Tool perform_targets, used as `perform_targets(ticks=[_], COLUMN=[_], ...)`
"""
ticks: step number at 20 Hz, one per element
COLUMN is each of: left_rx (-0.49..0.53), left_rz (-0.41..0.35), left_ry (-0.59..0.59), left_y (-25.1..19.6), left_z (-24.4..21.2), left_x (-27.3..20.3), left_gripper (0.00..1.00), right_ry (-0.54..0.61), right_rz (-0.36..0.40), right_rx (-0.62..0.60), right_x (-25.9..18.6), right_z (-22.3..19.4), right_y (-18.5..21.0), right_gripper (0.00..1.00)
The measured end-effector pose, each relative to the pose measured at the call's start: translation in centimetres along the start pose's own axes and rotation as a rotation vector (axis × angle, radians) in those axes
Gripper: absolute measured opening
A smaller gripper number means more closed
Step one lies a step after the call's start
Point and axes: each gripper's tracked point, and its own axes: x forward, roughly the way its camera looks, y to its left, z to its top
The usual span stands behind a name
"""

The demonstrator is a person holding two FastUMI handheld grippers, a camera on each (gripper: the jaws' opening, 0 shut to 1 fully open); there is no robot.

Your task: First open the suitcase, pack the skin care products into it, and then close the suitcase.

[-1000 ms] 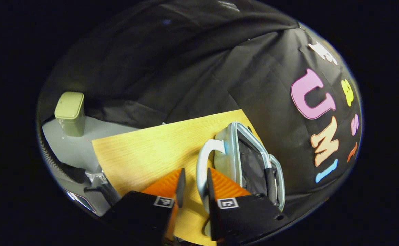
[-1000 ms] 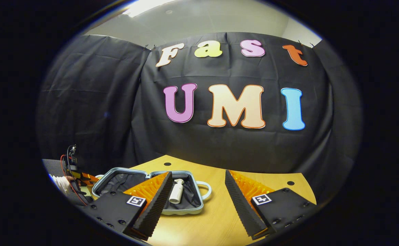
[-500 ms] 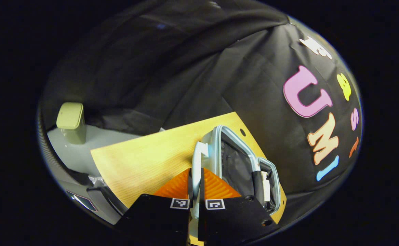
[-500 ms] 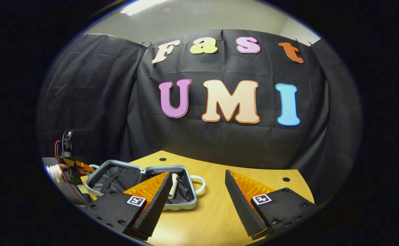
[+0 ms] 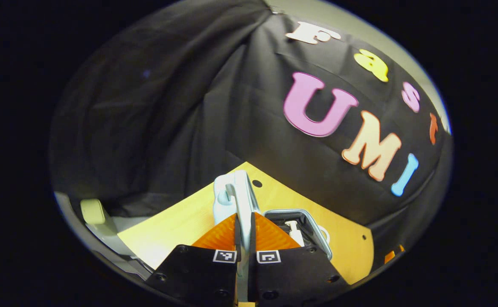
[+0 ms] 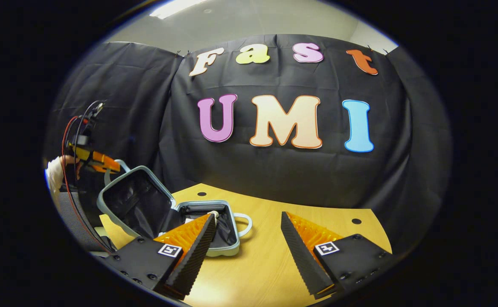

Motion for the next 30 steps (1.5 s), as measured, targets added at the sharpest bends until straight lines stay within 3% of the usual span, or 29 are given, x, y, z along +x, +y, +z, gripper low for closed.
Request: perform_targets(ticks=[2,5,9,12,18,24,26,28,29,30], left_rx=[0.080,0.103,0.108,0.133,0.223,0.325,0.333,0.340,0.328,0.321], left_rz=[-0.006,-0.117,-0.241,-0.287,-0.254,-0.152,-0.139,-0.171,-0.204,-0.220], left_ry=[-0.013,-0.026,0.023,0.104,0.323,0.494,0.497,0.470,0.464,0.444], left_y=[-4.5,-13.4,-22.4,-27.3,-32.0,-31.3,-31.3,-32.3,-33.0,-33.5], left_z=[0.9,1.3,-2.0,-6.0,-16.7,-25.1,-25.6,-25.1,-25.1,-24.0], left_x=[0.3,1.5,4.9,8.0,15.7,19.6,20.1,19.6,19.0,18.3], left_gripper=[0.02,0.03,0.03,0.04,0.04,0.04,0.10,0.13,0.26,0.45], right_ry=[0.000,0.004,0.015,0.025,0.031,0.059,0.073,0.080,0.079,0.076], right_rz=[-0.007,-0.023,-0.051,-0.078,-0.133,-0.163,-0.167,-0.167,-0.164,-0.159], right_rx=[0.006,0.013,0.032,0.061,0.098,0.113,0.115,0.118,0.121,0.126], right_x=[-0.2,-0.5,-1.2,-1.7,-2.2,-2.7,-2.9,-3.0,-2.9,-2.9], right_z=[-0.2,-0.6,-1.2,-1.7,-2.3,-3.6,-4.2,-4.5,-4.5,-4.4], right_y=[-0.9,-2.6,-5.0,-6.6,-8.5,-9.2,-9.3,-9.4,-9.4,-9.3], right_gripper=[0.97,0.98,0.97,0.97,0.97,0.97,0.97,0.97,0.97,0.98])
